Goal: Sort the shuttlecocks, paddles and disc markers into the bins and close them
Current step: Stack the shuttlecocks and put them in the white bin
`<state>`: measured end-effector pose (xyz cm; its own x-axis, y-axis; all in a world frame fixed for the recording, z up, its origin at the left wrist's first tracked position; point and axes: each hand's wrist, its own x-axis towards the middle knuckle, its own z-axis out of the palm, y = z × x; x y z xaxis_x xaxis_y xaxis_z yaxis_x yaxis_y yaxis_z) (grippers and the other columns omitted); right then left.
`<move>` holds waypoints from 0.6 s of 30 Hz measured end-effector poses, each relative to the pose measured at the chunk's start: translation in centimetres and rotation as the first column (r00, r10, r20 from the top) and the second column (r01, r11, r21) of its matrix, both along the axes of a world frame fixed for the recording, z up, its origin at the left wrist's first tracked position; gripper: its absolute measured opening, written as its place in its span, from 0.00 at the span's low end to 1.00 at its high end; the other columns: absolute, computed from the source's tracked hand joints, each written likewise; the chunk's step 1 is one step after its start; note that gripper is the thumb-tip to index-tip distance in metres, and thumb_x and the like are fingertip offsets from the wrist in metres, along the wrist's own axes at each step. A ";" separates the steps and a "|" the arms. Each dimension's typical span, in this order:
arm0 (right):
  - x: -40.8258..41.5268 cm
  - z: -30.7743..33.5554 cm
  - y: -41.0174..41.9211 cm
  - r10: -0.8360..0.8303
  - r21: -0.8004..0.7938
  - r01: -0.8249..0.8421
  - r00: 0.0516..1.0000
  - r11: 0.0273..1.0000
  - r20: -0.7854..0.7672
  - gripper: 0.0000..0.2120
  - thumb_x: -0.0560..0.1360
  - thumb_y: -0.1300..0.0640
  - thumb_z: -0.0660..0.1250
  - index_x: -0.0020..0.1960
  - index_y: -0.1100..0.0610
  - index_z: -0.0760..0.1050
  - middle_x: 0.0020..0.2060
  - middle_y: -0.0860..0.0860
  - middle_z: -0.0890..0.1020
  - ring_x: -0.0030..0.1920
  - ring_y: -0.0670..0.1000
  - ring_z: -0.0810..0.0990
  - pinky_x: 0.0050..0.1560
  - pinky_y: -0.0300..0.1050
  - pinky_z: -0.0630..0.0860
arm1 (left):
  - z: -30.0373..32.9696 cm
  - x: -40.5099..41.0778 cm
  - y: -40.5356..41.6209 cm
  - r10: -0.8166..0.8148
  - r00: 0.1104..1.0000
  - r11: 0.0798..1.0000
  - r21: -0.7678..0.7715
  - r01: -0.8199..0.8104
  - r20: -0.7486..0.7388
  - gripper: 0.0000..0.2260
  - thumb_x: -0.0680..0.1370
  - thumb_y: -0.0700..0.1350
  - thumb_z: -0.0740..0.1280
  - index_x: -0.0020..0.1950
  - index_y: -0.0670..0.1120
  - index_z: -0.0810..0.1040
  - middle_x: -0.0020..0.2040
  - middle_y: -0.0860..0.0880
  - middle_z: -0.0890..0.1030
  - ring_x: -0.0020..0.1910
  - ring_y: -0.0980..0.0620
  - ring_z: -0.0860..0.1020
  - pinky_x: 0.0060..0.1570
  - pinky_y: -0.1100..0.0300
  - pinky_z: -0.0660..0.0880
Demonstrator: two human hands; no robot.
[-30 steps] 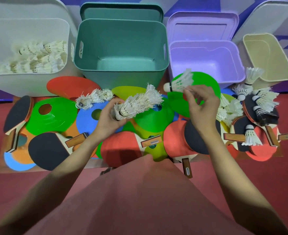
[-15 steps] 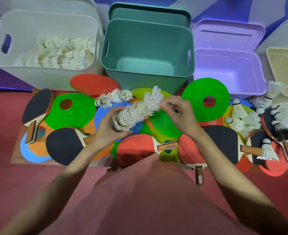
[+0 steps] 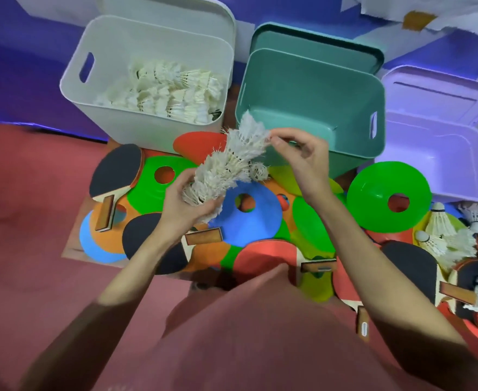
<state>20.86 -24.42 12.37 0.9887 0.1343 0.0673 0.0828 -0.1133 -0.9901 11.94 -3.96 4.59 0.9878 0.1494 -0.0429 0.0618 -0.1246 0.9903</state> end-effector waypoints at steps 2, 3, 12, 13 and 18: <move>0.3 0.6 0.6 0.005 0.021 -0.005 1.000 1.000 0.002 0.07 0.74 0.66 0.67 0.49 0.59 0.80 0.38 0.40 0.84 0.43 0.38 0.80 0.42 0.31 0.73 | 0.8 0.9 1.3 0.010 0.999 0.999 0.051 -0.013 0.045 0.22 0.63 0.48 0.74 0.55 0.55 0.75 0.49 0.62 0.80 0.49 0.61 0.77 0.51 0.66 0.72; 0.5 0.7 0.9 0.005 0.031 -0.005 1.000 1.000 -0.002 0.06 0.75 0.66 0.66 0.50 0.60 0.80 0.39 0.41 0.84 0.43 0.38 0.80 0.41 0.30 0.72 | 1.0 1.4 1.9 0.014 0.998 0.997 0.073 -0.019 0.064 0.22 0.63 0.49 0.74 0.55 0.56 0.75 0.48 0.63 0.80 0.49 0.61 0.77 0.51 0.66 0.72; 1.2 -9.3 0.7 -0.089 -0.727 0.037 0.996 0.685 -0.032 0.12 0.73 0.65 0.63 0.55 0.59 0.79 0.51 0.56 0.82 0.47 0.57 0.81 0.51 0.48 0.76 | -0.5 2.1 7.3 0.044 0.999 0.992 0.118 -0.047 0.026 0.22 0.62 0.48 0.74 0.55 0.54 0.76 0.49 0.59 0.81 0.52 0.55 0.79 0.54 0.59 0.75; 1.1 -10.7 0.4 -0.021 -0.807 -0.062 0.996 0.588 -0.091 0.15 0.73 0.66 0.62 0.57 0.59 0.78 0.54 0.57 0.81 0.50 0.59 0.80 0.53 0.50 0.76 | -0.6 2.0 7.6 0.036 0.999 0.993 0.110 -0.038 0.025 0.22 0.62 0.49 0.74 0.55 0.55 0.76 0.49 0.60 0.81 0.52 0.56 0.78 0.54 0.61 0.74; 2.1 -12.0 0.5 0.074 -0.836 -0.278 0.958 0.473 -0.276 0.17 0.74 0.62 0.62 0.62 0.56 0.77 0.60 0.56 0.80 0.58 0.59 0.78 0.58 0.51 0.75 | -1.3 1.8 8.6 0.026 0.999 0.994 0.104 -0.029 0.030 0.25 0.63 0.49 0.73 0.58 0.46 0.76 0.51 0.53 0.80 0.53 0.57 0.78 0.54 0.64 0.72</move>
<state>22.92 -23.88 0.35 0.9146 0.1961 -0.3535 0.0428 -0.9166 -0.3976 13.76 4.65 3.31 0.9839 0.1785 0.0028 0.0382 -0.2256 0.9735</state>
